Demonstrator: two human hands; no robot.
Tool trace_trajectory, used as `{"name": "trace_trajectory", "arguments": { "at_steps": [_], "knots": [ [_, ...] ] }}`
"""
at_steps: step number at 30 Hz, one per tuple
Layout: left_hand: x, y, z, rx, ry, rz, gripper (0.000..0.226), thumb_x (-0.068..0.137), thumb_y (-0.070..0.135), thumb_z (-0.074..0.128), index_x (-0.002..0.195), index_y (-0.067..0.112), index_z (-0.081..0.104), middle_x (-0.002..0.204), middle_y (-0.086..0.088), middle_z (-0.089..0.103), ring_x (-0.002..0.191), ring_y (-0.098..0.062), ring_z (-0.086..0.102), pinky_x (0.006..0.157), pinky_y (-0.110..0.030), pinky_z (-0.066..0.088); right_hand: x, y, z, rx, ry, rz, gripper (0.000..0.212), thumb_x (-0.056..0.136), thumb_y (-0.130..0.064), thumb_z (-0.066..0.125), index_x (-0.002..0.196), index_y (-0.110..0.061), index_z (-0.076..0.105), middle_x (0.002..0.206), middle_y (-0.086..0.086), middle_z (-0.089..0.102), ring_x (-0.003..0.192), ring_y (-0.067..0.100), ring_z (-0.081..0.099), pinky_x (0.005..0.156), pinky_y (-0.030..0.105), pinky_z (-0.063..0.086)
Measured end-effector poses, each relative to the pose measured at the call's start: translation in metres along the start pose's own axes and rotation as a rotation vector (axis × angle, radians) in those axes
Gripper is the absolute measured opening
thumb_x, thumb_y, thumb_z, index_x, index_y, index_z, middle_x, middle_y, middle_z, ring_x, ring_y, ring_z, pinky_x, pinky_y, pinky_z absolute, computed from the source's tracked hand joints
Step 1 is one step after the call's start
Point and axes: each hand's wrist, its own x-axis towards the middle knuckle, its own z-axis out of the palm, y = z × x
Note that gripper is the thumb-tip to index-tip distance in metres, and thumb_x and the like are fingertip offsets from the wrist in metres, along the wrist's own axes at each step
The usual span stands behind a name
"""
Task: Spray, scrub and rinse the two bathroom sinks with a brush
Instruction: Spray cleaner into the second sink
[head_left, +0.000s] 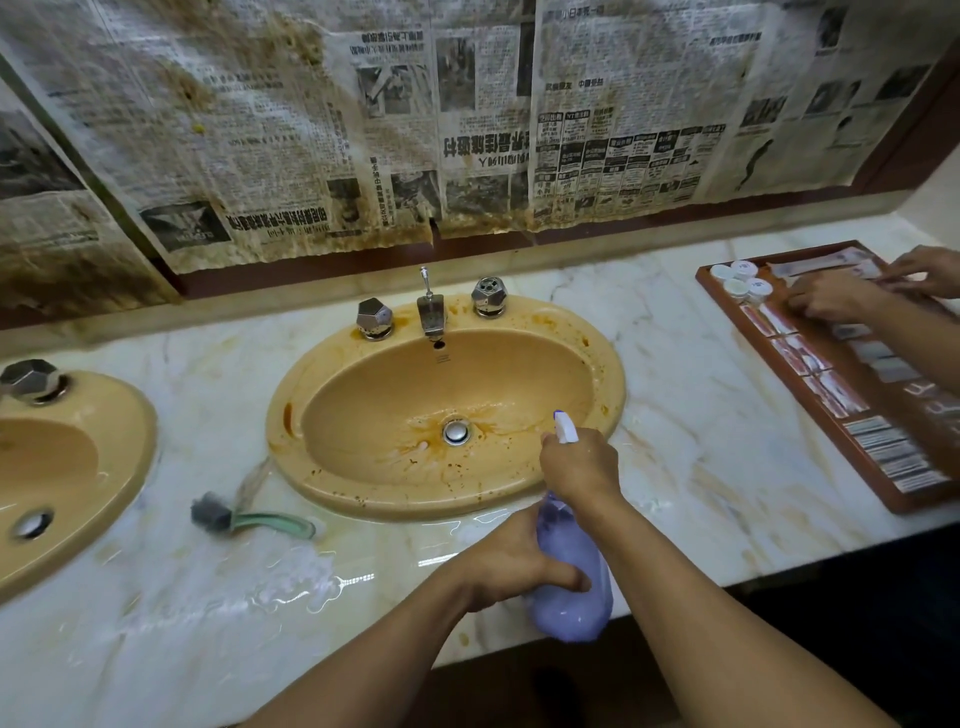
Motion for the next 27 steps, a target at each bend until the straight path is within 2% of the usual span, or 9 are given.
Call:
{"name": "trace_trajectory", "arguments": {
  "at_steps": [3, 7, 9, 13, 17, 19, 21, 24, 27],
  "knots": [
    [0.004, -0.005, 0.002, 0.024, -0.024, -0.011, 0.077, 0.063, 0.031, 0.089, 0.132, 0.028, 0.055, 0.127, 0.006, 0.068, 0.119, -0.013, 0.065, 0.105, -0.044, 0.054, 0.001, 0.010, -0.001, -0.045, -0.038, -0.006, 0.036, 0.101, -0.036, 0.053, 0.130, -0.017, 0.062, 0.094, 0.009, 0.068, 0.095, 0.031, 0.060, 0.074, 0.033, 0.044],
    [0.006, -0.005, -0.003, 0.063, -0.028, 0.010, 0.087, 0.059, 0.037, 0.090, 0.136, 0.033, 0.050, 0.130, 0.007, 0.064, 0.122, -0.012, 0.062, 0.105, -0.045, 0.053, 0.000, 0.011, -0.004, 0.057, -0.058, 0.016, 0.026, 0.098, -0.039, 0.058, 0.099, -0.013, 0.060, 0.073, -0.002, 0.049, 0.079, 0.026, 0.050, 0.073, 0.036, 0.041],
    [0.007, -0.003, -0.004, 0.095, -0.046, 0.023, 0.085, 0.058, 0.038, 0.089, 0.133, 0.033, 0.050, 0.128, 0.006, 0.064, 0.120, -0.012, 0.062, 0.103, -0.044, 0.055, -0.003, 0.011, -0.006, 0.066, 0.030, 0.031, 0.019, 0.097, -0.028, 0.053, 0.097, -0.013, 0.065, 0.074, 0.003, 0.058, 0.080, 0.030, 0.056, 0.074, 0.037, 0.046],
    [0.004, 0.001, -0.001, 0.113, -0.082, 0.031, 0.074, 0.062, 0.034, 0.090, 0.128, 0.031, 0.056, 0.122, 0.008, 0.068, 0.115, -0.011, 0.065, 0.102, -0.042, 0.055, -0.007, 0.020, -0.007, 0.133, 0.119, 0.069, 0.038, 0.096, -0.025, 0.048, 0.126, -0.012, 0.066, 0.090, 0.015, 0.072, 0.091, 0.037, 0.067, 0.089, 0.046, 0.055],
    [0.001, -0.006, -0.003, 0.032, -0.035, 0.018, 0.071, 0.063, 0.034, 0.096, 0.126, 0.027, 0.063, 0.118, 0.006, 0.073, 0.110, -0.012, 0.069, 0.101, -0.043, 0.056, -0.009, 0.019, -0.012, 0.132, 0.027, -0.006, 0.045, 0.101, -0.036, 0.051, 0.144, -0.022, 0.053, 0.117, 0.013, 0.066, 0.105, 0.028, 0.061, 0.090, 0.037, 0.047],
    [-0.001, -0.008, -0.003, 0.029, 0.000, 0.021, 0.072, 0.061, 0.039, 0.095, 0.125, 0.026, 0.065, 0.119, 0.005, 0.073, 0.111, -0.014, 0.069, 0.102, -0.045, 0.055, -0.007, 0.018, -0.012, 0.173, -0.001, -0.023, 0.046, 0.102, -0.036, 0.051, 0.147, -0.030, 0.049, 0.109, 0.013, 0.067, 0.104, 0.028, 0.061, 0.092, 0.040, 0.046],
    [-0.003, -0.006, -0.005, 0.057, 0.048, 0.049, 0.069, 0.064, 0.038, 0.091, 0.127, 0.029, 0.063, 0.122, 0.008, 0.070, 0.114, -0.011, 0.066, 0.104, -0.043, 0.053, -0.007, 0.018, -0.011, 0.230, 0.021, 0.000, 0.036, 0.098, -0.040, 0.054, 0.134, -0.036, 0.055, 0.091, 0.010, 0.066, 0.095, 0.029, 0.062, 0.092, 0.042, 0.049],
    [-0.008, 0.000, -0.009, 0.085, 0.047, 0.087, 0.067, 0.070, 0.031, 0.089, 0.130, 0.033, 0.059, 0.127, 0.013, 0.065, 0.117, -0.006, 0.061, 0.106, -0.036, 0.051, -0.007, 0.018, -0.009, 0.272, 0.038, -0.012, 0.020, 0.090, -0.046, 0.056, 0.108, -0.038, 0.057, 0.082, 0.005, 0.063, 0.089, 0.028, 0.062, 0.089, 0.044, 0.049],
    [-0.011, 0.001, -0.008, 0.100, -0.003, 0.062, 0.062, 0.072, 0.027, 0.089, 0.127, 0.033, 0.059, 0.123, 0.012, 0.068, 0.112, -0.005, 0.064, 0.103, -0.034, 0.053, -0.013, 0.018, -0.009, 0.194, 0.025, 0.007, 0.043, 0.098, -0.036, 0.052, 0.141, -0.035, 0.054, 0.094, 0.007, 0.071, 0.100, 0.031, 0.064, 0.093, 0.042, 0.050]
  ]
}}
